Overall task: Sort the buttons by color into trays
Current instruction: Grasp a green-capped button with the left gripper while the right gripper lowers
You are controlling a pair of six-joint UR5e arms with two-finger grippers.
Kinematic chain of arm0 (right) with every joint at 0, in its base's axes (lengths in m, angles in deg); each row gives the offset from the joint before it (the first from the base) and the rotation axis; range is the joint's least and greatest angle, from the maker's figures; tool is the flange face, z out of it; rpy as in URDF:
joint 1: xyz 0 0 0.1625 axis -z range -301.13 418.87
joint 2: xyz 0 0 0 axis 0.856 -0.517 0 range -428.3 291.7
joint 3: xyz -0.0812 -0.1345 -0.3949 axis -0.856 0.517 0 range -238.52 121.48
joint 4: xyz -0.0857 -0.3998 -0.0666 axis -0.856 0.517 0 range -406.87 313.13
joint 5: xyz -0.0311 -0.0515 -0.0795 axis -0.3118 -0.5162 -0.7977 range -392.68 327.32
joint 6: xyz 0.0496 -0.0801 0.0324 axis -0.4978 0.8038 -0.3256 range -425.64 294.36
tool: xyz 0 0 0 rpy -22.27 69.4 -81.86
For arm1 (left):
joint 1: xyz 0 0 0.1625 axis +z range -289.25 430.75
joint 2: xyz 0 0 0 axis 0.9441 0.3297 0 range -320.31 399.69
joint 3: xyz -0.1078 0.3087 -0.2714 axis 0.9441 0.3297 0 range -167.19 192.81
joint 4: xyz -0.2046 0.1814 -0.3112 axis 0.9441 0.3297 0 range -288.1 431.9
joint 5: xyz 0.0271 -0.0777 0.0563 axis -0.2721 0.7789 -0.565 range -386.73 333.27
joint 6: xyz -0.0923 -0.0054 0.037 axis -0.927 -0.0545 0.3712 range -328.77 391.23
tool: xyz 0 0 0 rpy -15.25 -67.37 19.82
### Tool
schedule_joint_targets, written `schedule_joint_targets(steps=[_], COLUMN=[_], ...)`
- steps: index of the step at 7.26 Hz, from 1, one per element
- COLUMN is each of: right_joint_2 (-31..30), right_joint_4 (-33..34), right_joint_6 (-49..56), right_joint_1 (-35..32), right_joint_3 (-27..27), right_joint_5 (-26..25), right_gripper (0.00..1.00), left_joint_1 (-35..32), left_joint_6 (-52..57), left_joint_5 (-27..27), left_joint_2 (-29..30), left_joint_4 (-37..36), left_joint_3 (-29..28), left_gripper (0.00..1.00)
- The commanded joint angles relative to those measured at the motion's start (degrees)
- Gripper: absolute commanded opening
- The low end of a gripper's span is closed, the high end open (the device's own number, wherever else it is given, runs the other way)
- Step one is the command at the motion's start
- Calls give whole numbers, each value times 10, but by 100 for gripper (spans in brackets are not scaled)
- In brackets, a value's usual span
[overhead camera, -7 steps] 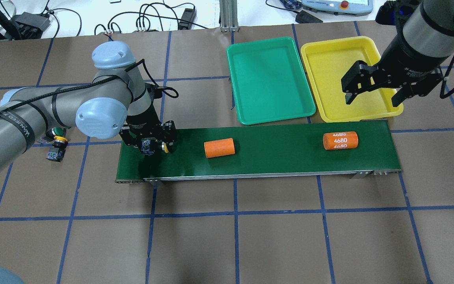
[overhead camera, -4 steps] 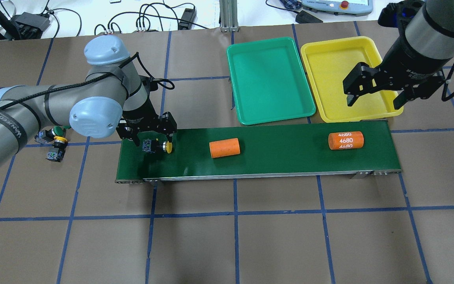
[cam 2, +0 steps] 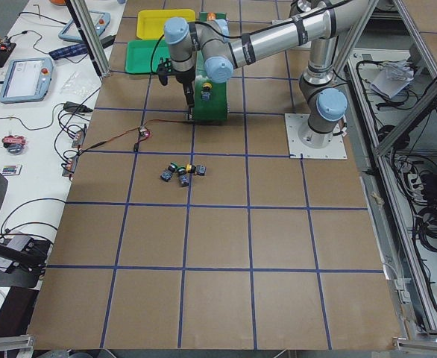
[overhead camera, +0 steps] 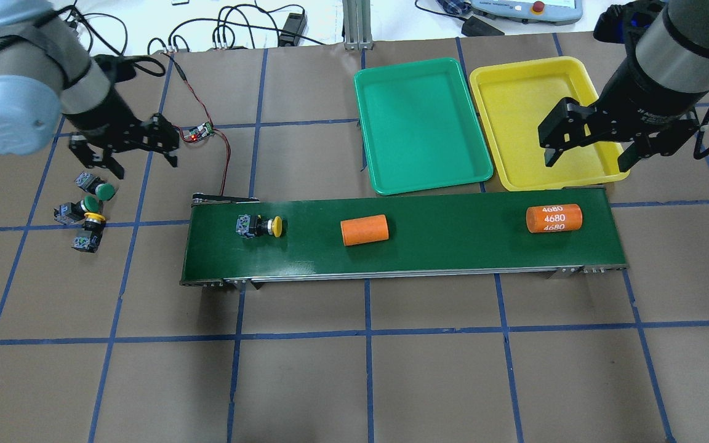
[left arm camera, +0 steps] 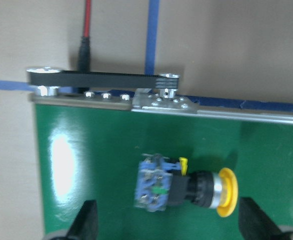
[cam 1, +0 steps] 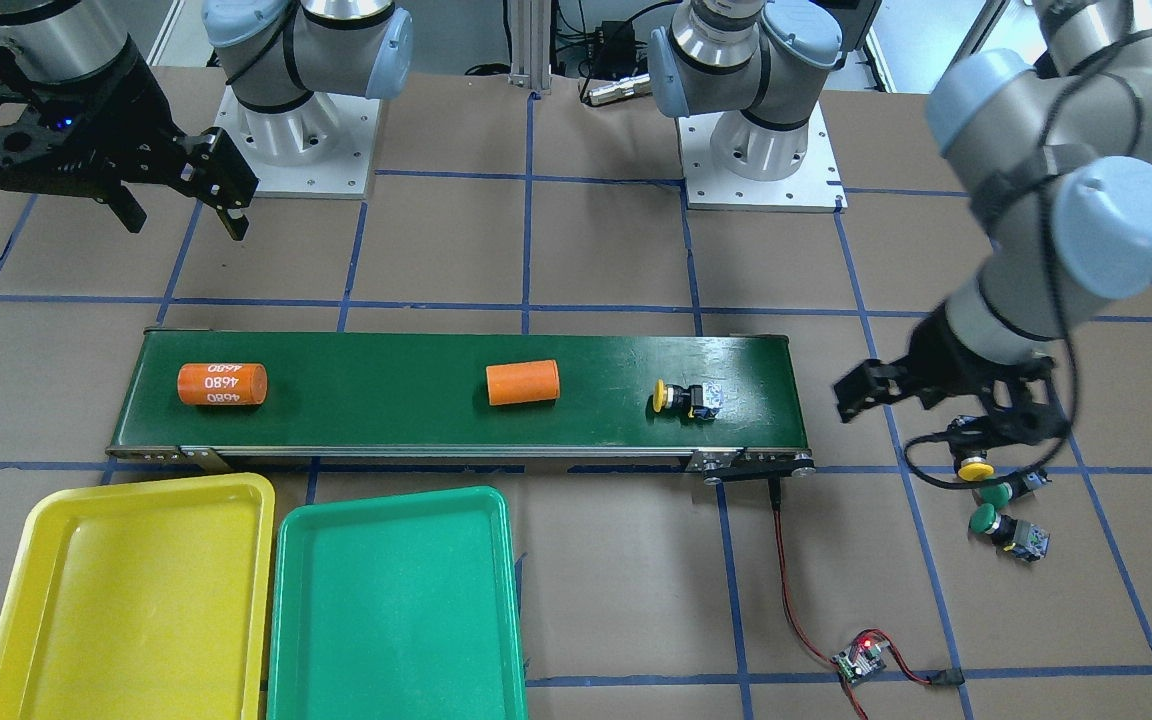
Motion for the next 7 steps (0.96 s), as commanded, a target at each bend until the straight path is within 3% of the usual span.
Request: schedule_joint_targets(steps=[1, 2, 3, 5, 7], right_joint_2=[-5, -11, -30, -35, -16], right_joint_4=[-2, -7, -38, -67, -33], right_joint_6=[0, 0, 0, -67, -59], right_joint_1=[-1, -1, -2, -9, -40], right_joint_3=[-1, 2, -1, -5, -8], right_joint_5=[1, -1, -1, 5, 3], right_gripper=[100, 100, 100, 100, 100], left_joint_1=[99, 112, 112, 112, 114], left_joint_6=[207, 309, 320, 327, 362], left_joint_5=[-4, -4, -6, -5, -8], left_joint_2=[109, 163, 195, 210, 216], left_joint_4=[-53, -98, -145, -159, -175], left_joint_3=[-94, -98, -85, -62, -59], left_gripper=[100, 100, 100, 100, 100])
